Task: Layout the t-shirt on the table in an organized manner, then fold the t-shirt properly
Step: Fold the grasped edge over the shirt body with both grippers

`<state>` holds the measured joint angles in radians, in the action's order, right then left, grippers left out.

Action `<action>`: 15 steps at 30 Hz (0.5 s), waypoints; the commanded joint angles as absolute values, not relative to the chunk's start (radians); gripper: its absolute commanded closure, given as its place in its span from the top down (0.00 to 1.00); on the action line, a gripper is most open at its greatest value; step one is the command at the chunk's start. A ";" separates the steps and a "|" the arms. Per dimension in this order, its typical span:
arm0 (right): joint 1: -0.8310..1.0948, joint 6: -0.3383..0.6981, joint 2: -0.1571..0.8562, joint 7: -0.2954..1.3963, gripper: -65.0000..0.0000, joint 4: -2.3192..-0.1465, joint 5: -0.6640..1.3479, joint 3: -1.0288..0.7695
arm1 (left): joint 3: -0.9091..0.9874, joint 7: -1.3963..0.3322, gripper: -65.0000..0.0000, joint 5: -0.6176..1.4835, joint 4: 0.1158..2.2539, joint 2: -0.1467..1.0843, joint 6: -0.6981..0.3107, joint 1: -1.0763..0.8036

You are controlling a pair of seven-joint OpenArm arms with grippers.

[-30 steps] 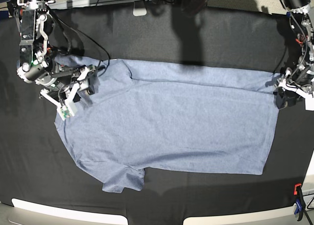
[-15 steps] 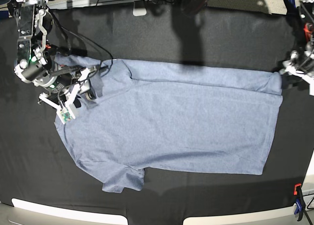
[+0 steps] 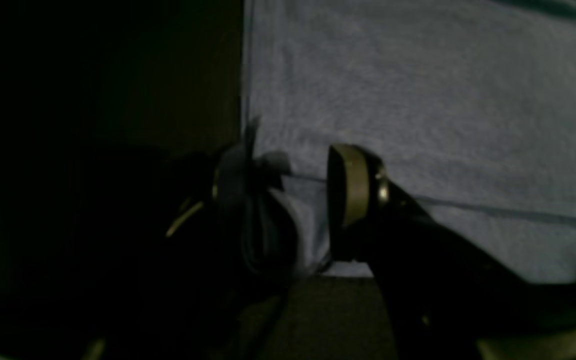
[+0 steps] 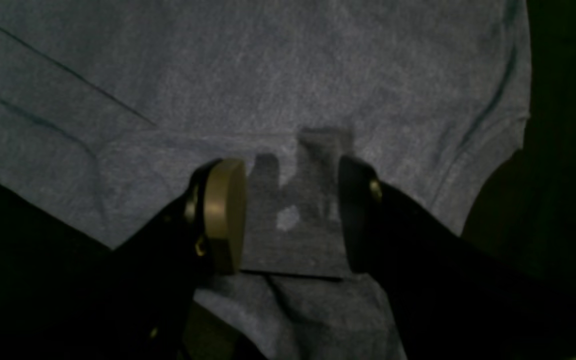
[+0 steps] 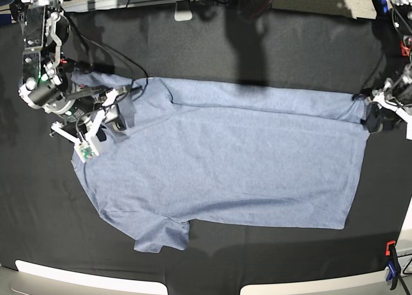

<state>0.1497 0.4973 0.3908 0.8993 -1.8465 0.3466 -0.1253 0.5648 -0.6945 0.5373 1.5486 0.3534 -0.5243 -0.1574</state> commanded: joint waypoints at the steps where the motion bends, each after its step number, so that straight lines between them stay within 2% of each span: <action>1: 0.136 0.500 0.404 0.880 0.45 -1.866 0.355 -0.131 | 0.571 -0.685 0.38 0.520 1.565 0.356 -0.523 -0.150; 8: 0.136 0.500 0.404 0.884 0.45 -1.866 0.355 -0.131 | 0.571 -0.662 0.38 0.345 1.564 0.275 -0.508 -0.155; 11: 0.136 0.500 0.404 0.895 0.45 -1.866 0.355 -0.131 | 0.571 -0.633 0.38 0.285 1.562 0.275 -0.426 -0.155; 15: 0.136 0.500 0.404 0.897 0.45 -1.866 0.356 -0.131 | 0.571 -0.617 0.38 0.271 1.533 0.273 -0.410 -0.155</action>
<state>0.1497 0.4973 0.3904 0.9142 -1.8465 0.3470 -0.1253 0.5686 -0.6395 0.2573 1.5185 0.2604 -0.4084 -0.1635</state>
